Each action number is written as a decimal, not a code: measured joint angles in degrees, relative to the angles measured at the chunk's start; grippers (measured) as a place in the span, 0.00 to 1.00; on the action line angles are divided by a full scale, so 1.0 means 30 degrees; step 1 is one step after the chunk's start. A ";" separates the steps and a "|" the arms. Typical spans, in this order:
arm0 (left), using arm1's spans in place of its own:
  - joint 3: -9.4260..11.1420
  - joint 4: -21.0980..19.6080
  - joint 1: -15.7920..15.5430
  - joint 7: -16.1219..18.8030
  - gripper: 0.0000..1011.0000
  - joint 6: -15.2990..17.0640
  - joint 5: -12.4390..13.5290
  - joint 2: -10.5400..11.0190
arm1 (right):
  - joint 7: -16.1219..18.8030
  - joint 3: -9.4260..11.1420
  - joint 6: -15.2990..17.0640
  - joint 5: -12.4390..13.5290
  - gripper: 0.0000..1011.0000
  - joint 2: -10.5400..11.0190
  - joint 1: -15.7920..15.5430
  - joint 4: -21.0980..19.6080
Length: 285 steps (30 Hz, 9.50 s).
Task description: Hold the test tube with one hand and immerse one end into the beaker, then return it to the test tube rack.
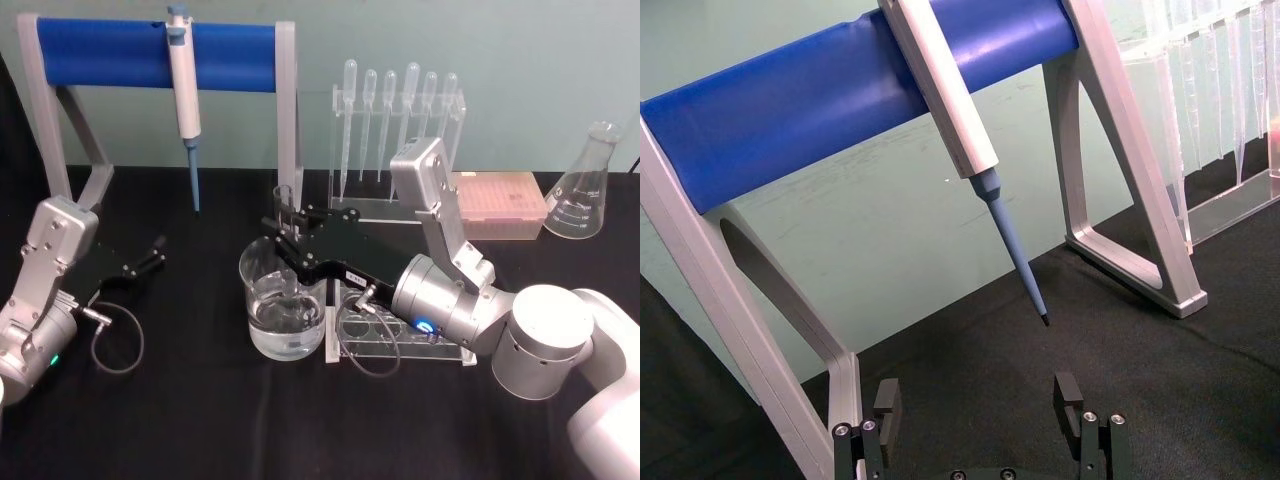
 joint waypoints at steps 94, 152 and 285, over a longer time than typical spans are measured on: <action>0.0000 0.0000 0.0000 0.0000 0.99 0.0001 0.0001 0.0000 | 0.0001 0.0000 0.0000 0.0000 0.22 -0.0001 0.0000 0.0000; -0.0001 0.0000 0.0001 0.0000 0.99 0.0001 0.0001 0.0000 | 0.0001 0.0001 -0.0001 0.0001 0.22 -0.0001 0.0000 0.0000; 0.0000 0.0000 -0.0001 0.0001 0.99 0.0001 0.0000 0.0000 | -0.7331 0.7668 0.2749 -0.1768 0.99 0.3285 -0.8217 -0.5577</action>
